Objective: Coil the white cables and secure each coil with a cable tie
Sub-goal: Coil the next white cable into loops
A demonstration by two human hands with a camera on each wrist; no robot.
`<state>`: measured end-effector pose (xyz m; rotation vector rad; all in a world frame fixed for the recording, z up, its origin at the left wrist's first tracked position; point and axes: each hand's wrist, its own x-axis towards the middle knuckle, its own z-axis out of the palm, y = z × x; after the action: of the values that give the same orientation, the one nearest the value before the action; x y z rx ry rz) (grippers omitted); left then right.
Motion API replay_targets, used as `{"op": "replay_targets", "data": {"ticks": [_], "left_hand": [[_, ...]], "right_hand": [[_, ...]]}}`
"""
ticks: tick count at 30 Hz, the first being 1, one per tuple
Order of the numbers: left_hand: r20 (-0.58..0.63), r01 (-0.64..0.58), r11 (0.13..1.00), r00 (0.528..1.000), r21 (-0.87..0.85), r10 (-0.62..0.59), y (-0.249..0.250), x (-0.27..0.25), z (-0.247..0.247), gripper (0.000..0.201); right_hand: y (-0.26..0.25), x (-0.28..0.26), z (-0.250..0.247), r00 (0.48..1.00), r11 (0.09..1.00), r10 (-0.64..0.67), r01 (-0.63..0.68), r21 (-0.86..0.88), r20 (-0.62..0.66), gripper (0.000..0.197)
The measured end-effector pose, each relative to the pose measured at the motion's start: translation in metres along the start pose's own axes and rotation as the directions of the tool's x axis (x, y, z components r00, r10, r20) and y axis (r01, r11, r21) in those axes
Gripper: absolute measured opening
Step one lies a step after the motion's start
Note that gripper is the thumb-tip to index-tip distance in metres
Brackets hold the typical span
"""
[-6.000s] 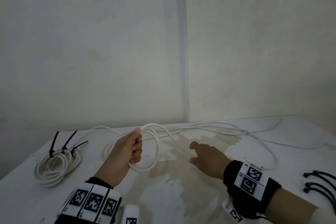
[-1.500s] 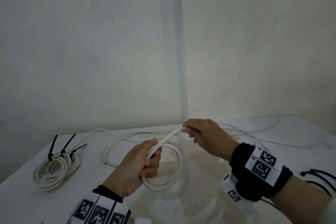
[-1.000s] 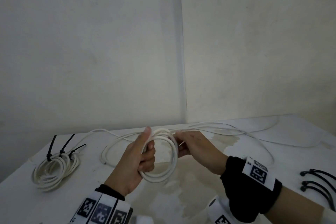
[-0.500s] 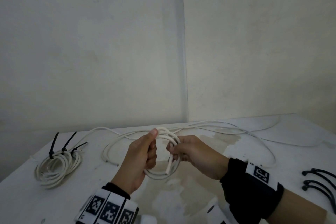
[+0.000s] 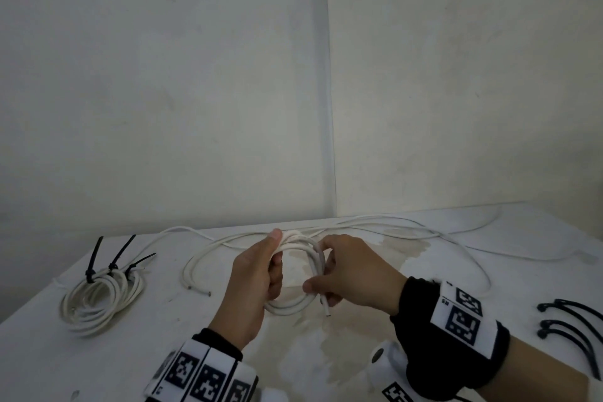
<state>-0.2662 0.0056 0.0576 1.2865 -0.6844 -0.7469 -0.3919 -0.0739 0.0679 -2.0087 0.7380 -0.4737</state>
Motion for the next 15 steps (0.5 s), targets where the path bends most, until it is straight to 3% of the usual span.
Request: {"op": "replay_targets", "data": {"ticks": [8,15], "left_hand": [[-0.066,-0.048,0.998,0.997,-0.026,0.046,0.002,0.006,0.002,0.038],[0.012,-0.053,0.995,0.998,-0.085,0.054,0.003,0.001,0.003,0.039]], "right_hand": [[0.006,-0.004,-0.001,0.998,0.997,-0.049,0.051,-0.057,0.026,0.046],[0.014,0.001,-0.005,0.986,0.968,-0.15,0.131,-0.214,-0.078,0.012]]}}
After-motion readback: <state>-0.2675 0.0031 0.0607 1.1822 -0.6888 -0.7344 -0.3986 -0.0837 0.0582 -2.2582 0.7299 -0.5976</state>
